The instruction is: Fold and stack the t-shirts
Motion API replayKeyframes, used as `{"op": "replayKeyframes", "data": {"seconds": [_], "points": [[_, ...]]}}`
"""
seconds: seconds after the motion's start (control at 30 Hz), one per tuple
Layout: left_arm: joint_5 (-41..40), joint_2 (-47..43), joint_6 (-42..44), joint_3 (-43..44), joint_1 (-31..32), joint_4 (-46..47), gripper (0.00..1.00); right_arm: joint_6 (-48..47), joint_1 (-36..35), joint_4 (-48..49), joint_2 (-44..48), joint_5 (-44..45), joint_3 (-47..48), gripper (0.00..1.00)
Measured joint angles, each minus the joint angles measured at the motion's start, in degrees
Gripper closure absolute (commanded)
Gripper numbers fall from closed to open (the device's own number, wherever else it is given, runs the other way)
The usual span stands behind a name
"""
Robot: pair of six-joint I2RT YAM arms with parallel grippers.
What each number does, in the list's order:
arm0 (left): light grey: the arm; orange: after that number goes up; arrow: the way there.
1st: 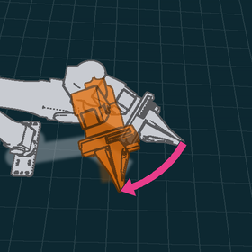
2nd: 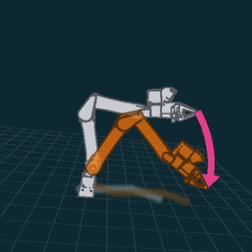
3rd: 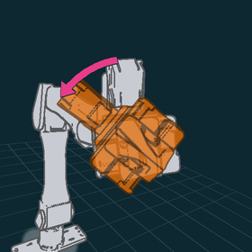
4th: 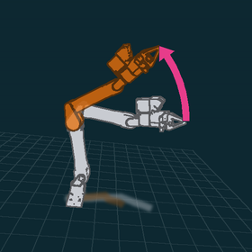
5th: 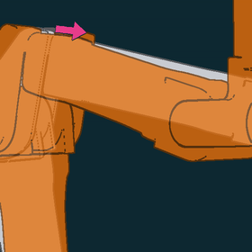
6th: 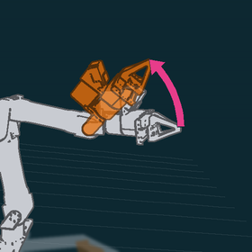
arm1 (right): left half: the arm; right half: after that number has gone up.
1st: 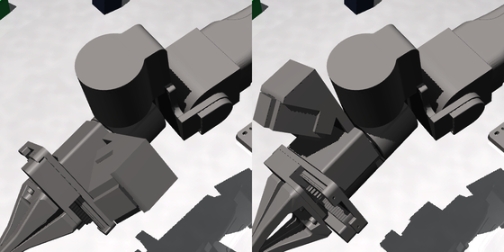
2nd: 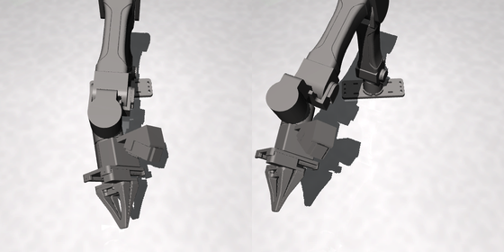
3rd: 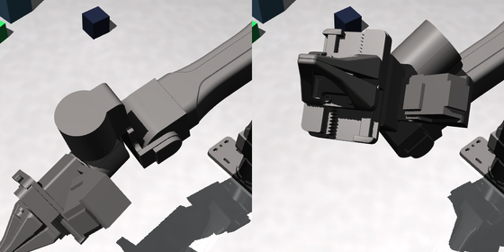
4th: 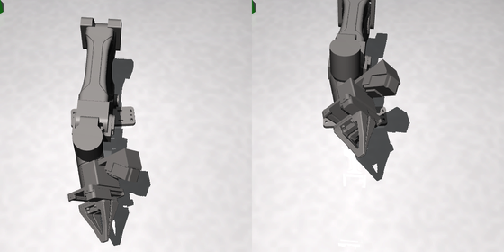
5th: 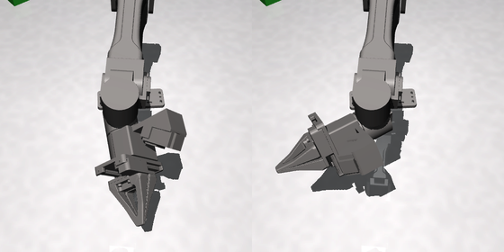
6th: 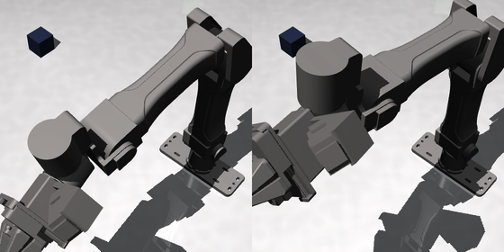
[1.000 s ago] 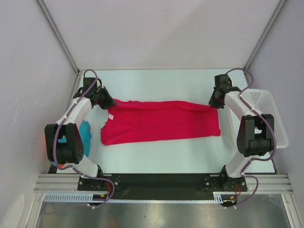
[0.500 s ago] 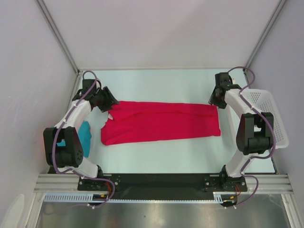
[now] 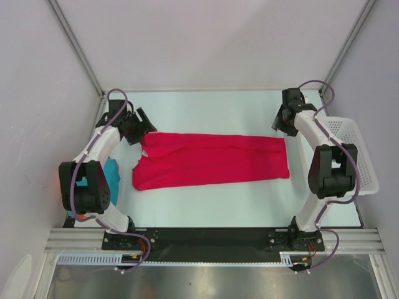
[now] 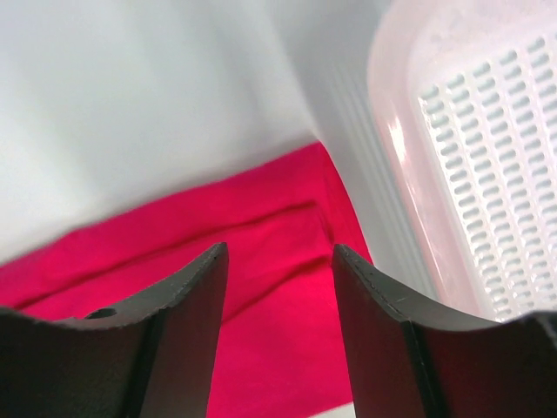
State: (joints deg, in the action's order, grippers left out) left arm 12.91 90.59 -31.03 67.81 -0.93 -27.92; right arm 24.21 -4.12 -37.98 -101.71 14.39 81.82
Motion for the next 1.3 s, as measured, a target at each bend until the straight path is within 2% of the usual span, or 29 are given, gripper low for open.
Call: {"op": "replayKeyframes", "data": {"seconds": [0.23,0.43,0.67,0.87,0.97,1.07,1.1,1.17,1.2,1.23,1.3], "points": [[-1.64,8.94,0.00,4.31,0.00,1.07,0.21,-0.09,-1.70,-1.14,-2.43,-0.07,1.79,0.43],[-2.54,14.19,-0.46,5.07,-0.11,1.70,0.22,-0.09,-3.67,-1.86,0.17,-0.28,-0.22,0.43],[-3.82,13.77,-0.48,4.44,-0.20,2.21,0.22,-0.09,-5.81,-3.13,9.57,-0.24,-4.52,0.43],[-5.25,9.73,-0.46,0.85,-0.24,2.36,0.22,-0.07,-6.86,-3.78,13.09,-0.24,-6.34,0.43],[-5.27,9.25,-0.46,-0.13,-0.33,2.91,0.26,-0.07,-7.08,-4.09,13.44,-0.24,-7.21,0.43],[-5.11,8.72,-0.74,-2.29,-0.35,3.34,0.42,-0.07,-7.19,-4.39,13.88,-0.22,-8.13,0.43],[-4.96,8.41,-0.98,-3.23,-0.35,3.52,0.58,-0.07,-7.19,-4.42,14.21,-0.24,-8.61,0.43],[-4.59,7.37,-1.27,-5.40,-0.37,3.76,0.77,-0.07,-7.19,-4.55,14.86,-0.24,-9.33,0.43],[-4.39,6.69,-1.57,-6.60,-0.37,4.07,0.92,-0.07,-7.28,-4.63,15.19,-0.24,-9.62,0.43],[-4.13,5.97,-1.95,-7.67,-0.37,4.26,0.98,-0.07,-7.30,-4.66,15.50,-0.24,-9.84,0.43],[-3.72,4.98,-2.54,-9.22,-0.37,4.74,1.00,-0.07,-7.39,-4.66,15.96,-0.24,-10.08,0.43]]}}
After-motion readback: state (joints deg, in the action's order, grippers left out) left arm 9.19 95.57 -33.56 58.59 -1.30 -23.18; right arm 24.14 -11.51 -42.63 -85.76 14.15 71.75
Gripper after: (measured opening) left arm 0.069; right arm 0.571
